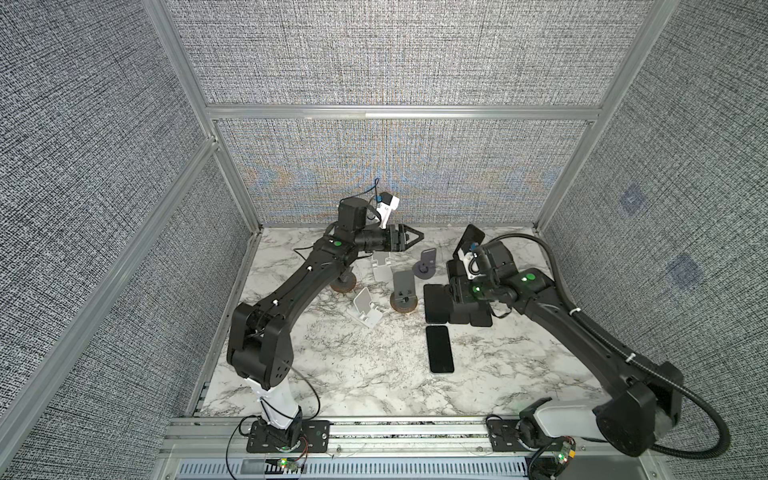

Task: Remove the phone from the phone stand
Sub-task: 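Hold the phone upright with the right gripper while the left arm withdraws, then carry the phone with the right gripper nearer the robot beside the lying phone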

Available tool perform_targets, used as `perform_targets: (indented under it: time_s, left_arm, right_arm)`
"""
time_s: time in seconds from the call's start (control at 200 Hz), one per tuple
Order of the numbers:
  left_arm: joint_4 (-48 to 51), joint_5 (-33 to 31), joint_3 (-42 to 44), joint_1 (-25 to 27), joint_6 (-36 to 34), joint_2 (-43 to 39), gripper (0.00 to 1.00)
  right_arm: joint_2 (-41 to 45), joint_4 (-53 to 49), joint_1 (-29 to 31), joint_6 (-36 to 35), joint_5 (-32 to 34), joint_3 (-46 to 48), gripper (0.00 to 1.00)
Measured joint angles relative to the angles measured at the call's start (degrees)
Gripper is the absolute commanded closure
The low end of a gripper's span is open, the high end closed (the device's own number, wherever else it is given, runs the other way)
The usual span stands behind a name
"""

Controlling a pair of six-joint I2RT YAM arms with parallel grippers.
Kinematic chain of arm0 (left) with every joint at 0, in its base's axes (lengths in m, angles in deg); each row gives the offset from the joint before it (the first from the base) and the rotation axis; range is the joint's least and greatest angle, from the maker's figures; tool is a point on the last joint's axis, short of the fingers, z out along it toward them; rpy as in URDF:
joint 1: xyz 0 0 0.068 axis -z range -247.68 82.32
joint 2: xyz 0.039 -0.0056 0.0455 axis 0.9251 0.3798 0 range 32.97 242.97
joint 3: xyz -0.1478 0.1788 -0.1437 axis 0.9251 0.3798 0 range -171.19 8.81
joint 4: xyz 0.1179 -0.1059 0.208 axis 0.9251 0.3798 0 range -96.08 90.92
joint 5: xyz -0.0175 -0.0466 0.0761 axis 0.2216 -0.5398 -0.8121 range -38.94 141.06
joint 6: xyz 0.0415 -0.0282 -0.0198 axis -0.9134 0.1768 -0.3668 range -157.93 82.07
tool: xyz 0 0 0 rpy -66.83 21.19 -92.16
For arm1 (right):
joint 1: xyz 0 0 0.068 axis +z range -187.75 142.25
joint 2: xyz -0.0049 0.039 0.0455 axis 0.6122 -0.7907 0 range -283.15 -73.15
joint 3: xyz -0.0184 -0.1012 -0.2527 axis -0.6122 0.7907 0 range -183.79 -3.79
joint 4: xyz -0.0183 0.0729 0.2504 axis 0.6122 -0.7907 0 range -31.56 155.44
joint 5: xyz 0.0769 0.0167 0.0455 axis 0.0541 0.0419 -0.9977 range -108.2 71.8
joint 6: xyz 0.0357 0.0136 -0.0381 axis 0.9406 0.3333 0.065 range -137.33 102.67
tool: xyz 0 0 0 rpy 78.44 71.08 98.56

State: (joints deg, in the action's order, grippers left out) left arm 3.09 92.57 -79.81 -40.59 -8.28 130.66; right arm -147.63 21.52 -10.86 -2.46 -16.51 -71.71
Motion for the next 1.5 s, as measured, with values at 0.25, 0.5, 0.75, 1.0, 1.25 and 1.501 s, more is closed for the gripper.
perform_targets:
  time_s: [0.25,0.5,0.75,1.0,1.25,1.501]
  left_arm:
    - [16.46,-9.7,4.31,-5.2,-9.51,-13.14,0.21]
    - [21.35,-17.49,13.94,-7.96,-15.91,-16.46,0.2]
    - [22.97,-16.9,14.4,-9.22,-16.61,-13.79,0.21]
    - [24.26,-15.45,15.41,-9.51,-17.68,-13.84,0.2]
    - [24.22,-12.94,15.47,-9.57,-17.86,-13.49,0.21]
    - [23.45,-11.47,16.17,-9.6,-17.88,-14.29,0.21]
  right_arm:
    - [5.25,-10.14,-0.22,5.4,0.31,10.67,0.63]
    - [1.95,-8.92,0.96,10.1,-2.38,18.84,0.65]
    - [-4.04,-3.48,2.49,12.37,-3.56,20.7,0.64]
    - [-7.98,-0.81,2.8,12.98,-3.67,20.76,0.58]
    - [-8.79,2.43,2.82,13.44,-3.69,21.55,0.54]
    - [-12.04,4.39,3.08,13.49,-3.93,21.49,0.45]
